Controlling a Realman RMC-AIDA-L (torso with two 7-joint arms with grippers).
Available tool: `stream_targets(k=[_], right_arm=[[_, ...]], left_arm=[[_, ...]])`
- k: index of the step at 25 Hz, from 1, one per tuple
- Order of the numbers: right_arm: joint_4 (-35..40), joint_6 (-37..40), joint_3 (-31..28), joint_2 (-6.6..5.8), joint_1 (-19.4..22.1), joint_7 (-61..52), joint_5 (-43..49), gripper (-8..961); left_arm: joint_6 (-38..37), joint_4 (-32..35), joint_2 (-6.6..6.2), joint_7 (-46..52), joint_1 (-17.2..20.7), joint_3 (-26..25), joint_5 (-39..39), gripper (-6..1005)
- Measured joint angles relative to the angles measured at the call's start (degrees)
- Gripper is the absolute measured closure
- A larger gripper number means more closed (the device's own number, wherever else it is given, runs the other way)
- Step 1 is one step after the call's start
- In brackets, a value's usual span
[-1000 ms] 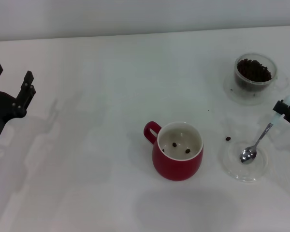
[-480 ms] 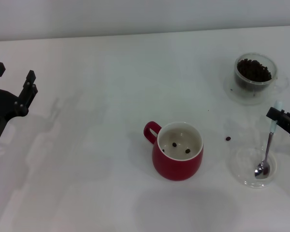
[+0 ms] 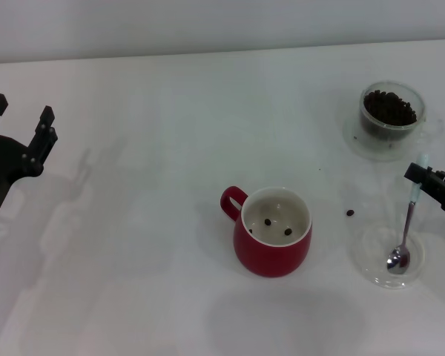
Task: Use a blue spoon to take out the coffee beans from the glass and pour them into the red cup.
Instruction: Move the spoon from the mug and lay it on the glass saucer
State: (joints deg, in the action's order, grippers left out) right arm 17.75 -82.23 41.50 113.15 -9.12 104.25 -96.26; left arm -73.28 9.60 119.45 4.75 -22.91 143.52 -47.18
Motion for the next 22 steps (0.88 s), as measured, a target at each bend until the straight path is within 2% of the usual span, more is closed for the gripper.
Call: stream_targets(k=[22], right_arm=[[0.0,2.3,0.1,0.52,-2.0,-0.3,2.6,753]], left_arm=[[1.5,-0.2,-0.18,-0.1,-1.0,-0.1,-0.8,317]])
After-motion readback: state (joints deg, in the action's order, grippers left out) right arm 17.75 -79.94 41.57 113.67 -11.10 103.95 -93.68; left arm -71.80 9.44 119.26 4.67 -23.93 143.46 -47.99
